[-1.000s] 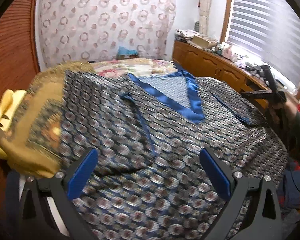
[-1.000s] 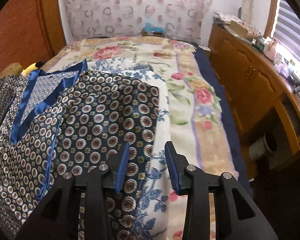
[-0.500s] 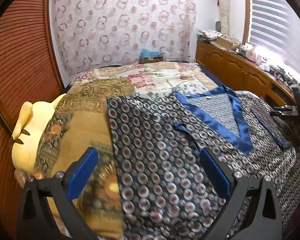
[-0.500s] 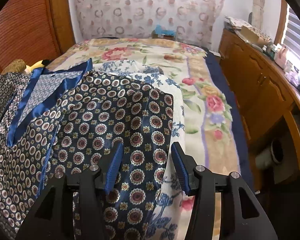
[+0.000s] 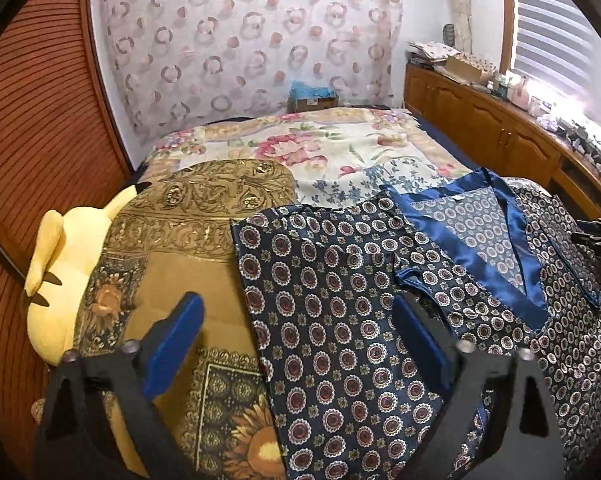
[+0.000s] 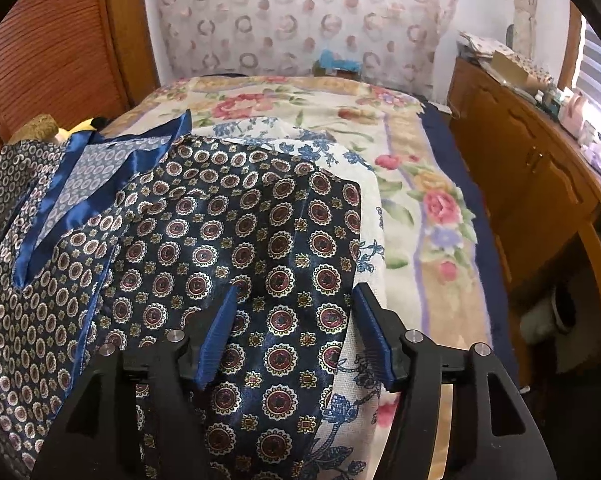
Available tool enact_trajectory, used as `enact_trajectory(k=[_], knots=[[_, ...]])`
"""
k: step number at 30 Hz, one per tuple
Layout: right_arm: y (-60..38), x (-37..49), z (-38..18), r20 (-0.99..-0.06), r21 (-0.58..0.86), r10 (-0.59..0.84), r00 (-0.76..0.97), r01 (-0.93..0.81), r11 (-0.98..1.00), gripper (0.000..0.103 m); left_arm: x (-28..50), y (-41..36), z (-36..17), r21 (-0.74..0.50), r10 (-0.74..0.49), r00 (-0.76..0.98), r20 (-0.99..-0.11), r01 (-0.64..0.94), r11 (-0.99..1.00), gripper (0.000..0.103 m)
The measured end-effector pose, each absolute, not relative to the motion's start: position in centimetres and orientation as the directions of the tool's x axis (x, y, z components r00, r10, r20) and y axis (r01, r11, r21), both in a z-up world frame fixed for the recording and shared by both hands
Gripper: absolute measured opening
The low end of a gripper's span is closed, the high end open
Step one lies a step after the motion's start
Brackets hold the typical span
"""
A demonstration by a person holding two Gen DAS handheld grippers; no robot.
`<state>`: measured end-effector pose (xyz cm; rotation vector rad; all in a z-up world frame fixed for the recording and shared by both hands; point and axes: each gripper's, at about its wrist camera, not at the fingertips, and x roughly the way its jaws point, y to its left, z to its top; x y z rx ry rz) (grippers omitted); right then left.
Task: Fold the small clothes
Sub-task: 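Move the left tool to the hem of the top and grasp it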
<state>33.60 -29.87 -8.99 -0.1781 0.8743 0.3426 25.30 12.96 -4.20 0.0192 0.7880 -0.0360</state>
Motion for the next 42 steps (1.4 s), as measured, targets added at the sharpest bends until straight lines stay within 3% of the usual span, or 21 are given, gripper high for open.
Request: enact_trajectory(k=[7, 9, 17, 26, 27, 30, 42], knots=[[-29.9, 33.6, -9.0, -0.777, -0.013, 0.217, 0.591, -0.359, 0.933, 0.066, 26.2, 13.9, -4.0, 0.011, -0.016, 0.694, -0.720, 0.034, 0.999, 0.071], [-29.9, 33.7, -9.0, -0.777, -0.011, 0.218, 0.590, -0.360, 0.933, 0.068, 26.7, 14.3, -4.0, 0.011, -0.014, 0.690, -0.724, 0.032, 0.999, 0.057], [-30.0, 33.7, -9.0, -0.778, -0.009, 0.220, 0.589, -0.361, 0.933, 0.070, 28.4, 15.1, -4.8, -0.012, -0.030, 0.676, -0.736, 0.031, 0.999, 0.028], [-30.0, 33.7, -9.0, -0.778, -0.011, 0.217, 0.590, -0.358, 0.934, 0.073, 29.2, 14.7, -5.8, 0.002, -0.024, 0.665, -0.746, 0.039, 0.999, 0.026], [-30.1, 33.8, -9.0, -0.778, -0.011, 0.217, 0.590, -0.357, 0.934, 0.073, 29.1, 14.6, -5.6, 0.003, -0.027, 0.672, -0.740, 0.043, 0.999, 0.016], [-30.1, 33.8, -9.1, -0.778, -0.011, 0.216, 0.590, -0.356, 0.934, 0.074, 28.6, 14.1, -4.9, -0.011, -0.054, 0.688, -0.723, 0.067, 0.998, 0.003], [-30.3, 33.8, -8.9, -0.773, 0.004, 0.229, 0.591, -0.356, 0.934, 0.075, 27.7, 10.4, -3.8, 0.038, -0.081, 0.695, -0.714, 0.155, 0.987, 0.002]])
